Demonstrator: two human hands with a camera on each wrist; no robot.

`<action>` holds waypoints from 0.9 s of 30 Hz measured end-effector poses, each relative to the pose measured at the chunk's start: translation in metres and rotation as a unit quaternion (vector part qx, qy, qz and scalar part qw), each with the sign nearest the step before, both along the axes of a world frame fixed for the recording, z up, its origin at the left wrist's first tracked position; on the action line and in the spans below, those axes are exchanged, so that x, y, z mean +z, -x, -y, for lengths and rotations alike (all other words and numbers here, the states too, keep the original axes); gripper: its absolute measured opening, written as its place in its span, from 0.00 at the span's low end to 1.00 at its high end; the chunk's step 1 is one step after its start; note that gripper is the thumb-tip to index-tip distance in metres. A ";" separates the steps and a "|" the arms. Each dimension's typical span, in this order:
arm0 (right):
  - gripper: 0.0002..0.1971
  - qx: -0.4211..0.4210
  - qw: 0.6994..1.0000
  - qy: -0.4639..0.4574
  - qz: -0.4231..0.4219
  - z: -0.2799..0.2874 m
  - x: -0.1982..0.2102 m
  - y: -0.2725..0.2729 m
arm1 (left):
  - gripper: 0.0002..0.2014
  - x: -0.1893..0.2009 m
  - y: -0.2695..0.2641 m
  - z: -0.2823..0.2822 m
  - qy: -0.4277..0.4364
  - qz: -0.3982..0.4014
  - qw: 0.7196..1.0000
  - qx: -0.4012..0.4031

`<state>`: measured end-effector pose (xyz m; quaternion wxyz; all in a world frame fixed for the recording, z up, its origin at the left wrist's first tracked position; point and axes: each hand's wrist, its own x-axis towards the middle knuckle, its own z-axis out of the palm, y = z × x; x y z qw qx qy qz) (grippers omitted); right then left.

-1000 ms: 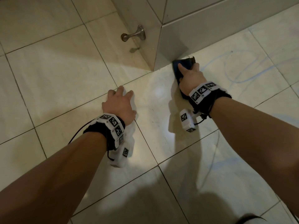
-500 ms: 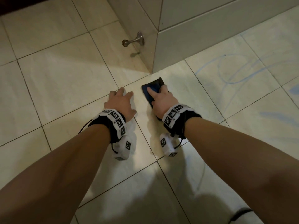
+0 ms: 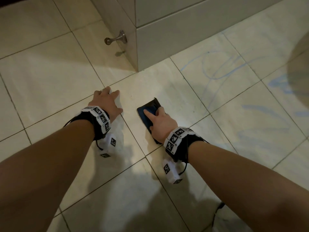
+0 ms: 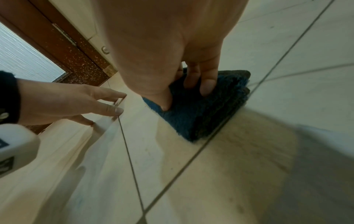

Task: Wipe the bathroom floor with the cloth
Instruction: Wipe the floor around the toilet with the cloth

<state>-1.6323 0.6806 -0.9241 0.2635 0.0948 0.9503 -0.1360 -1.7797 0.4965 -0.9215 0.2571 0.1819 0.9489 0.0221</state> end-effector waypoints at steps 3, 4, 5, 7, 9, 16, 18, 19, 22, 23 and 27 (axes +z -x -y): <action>0.35 -0.001 1.000 0.000 -0.010 -0.011 0.000 -0.010 | 0.39 0.000 -0.002 -0.001 0.003 0.003 1.000 0.001; 0.35 -0.001 1.000 -0.001 -0.012 -0.016 0.000 -0.011 | 0.39 0.000 -0.002 -0.001 0.005 0.004 1.000 0.003; 0.35 -0.003 1.000 -0.003 -0.013 -0.022 0.001 -0.011 | 0.39 0.000 -0.003 -0.001 0.007 0.006 1.000 0.005; 0.35 -0.010 1.000 -0.011 -0.016 -0.035 0.002 -0.011 | 0.39 -0.001 -0.003 0.000 0.011 0.008 1.000 0.008; 0.34 -0.024 0.999 -0.021 -0.023 -0.053 0.004 -0.010 | 0.38 -0.001 -0.003 -0.001 0.015 0.007 1.000 0.006; 0.33 -0.084 0.995 -0.053 -0.021 -0.132 0.008 -0.006 | 0.37 0.000 -0.003 -0.002 0.026 0.005 1.000 0.005; 0.33 -0.102 0.993 -0.062 -0.015 -0.146 0.009 -0.005 | 0.38 -0.001 -0.003 -0.002 0.025 0.007 1.000 0.006; 0.33 -0.106 0.992 -0.064 -0.011 -0.149 0.009 -0.004 | 0.38 0.000 -0.003 -0.002 0.024 0.009 1.000 0.009; 0.33 -0.103 0.992 -0.079 -0.008 -0.146 0.005 0.000 | 0.38 0.001 -0.004 -0.004 0.020 0.005 1.000 0.024; 0.33 -0.100 0.991 -0.084 -0.010 -0.145 0.003 0.001 | 0.38 0.001 -0.005 -0.004 0.020 0.003 0.999 0.027; 0.33 -0.092 0.993 -0.077 -0.008 -0.143 0.001 0.017 | 0.37 0.001 -0.007 -0.006 0.031 -0.001 0.999 0.029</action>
